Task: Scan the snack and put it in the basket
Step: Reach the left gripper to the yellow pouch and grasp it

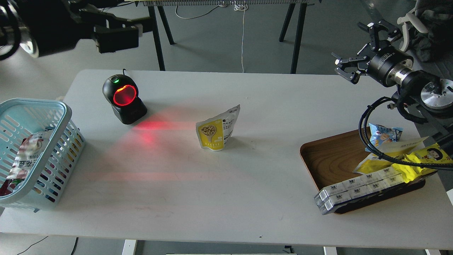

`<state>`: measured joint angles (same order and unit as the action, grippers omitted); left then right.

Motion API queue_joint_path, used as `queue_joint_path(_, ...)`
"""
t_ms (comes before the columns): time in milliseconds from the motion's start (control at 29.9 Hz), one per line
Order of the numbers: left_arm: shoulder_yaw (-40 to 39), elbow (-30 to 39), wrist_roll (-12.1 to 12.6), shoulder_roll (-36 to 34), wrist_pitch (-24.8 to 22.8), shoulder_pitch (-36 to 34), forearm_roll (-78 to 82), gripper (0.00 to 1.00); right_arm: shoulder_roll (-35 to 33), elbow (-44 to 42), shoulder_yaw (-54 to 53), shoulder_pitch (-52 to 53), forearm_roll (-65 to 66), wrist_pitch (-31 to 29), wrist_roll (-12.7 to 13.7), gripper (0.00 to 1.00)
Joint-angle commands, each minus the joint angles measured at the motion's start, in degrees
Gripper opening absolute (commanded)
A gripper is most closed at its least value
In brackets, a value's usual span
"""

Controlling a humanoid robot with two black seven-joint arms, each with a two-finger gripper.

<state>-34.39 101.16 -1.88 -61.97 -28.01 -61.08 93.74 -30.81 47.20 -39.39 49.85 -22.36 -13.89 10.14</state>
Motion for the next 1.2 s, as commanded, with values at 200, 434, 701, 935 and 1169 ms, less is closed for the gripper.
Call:
queue_joint_path(200,8.98,0.01,0.83,9.84,0.01,0.35,19.00,1.00,1.19,0.00,0.27,-0.02,0.03,0.01,-0.03,0.94)
queue_joint_path(434,12.68,0.01,5.66,16.43,0.01,3.33,26.92,1.00,1.28,-0.09,0.45,-0.02,0.12,0.01,-0.03,0.94)
queue_joint_path(701,12.51,0.01,8.04,21.62,0.01,10.10,31.26,1.00,3.39,-0.88,0.27,-3.01,1.35,-0.79,-1.87,0.96)
queue_joint_path(935,11.89,-0.34,8.04,25.93,0.01,14.85,31.26,1.00,4.36,-0.88,0.36,-3.80,1.35,-2.72,-1.96,0.96)
queue_joint_path(1169,11.19,-2.89,8.04,29.88,0.01,15.29,31.26,1.00,4.36,-0.79,0.36,-3.80,1.35,-2.72,-1.96,0.96)
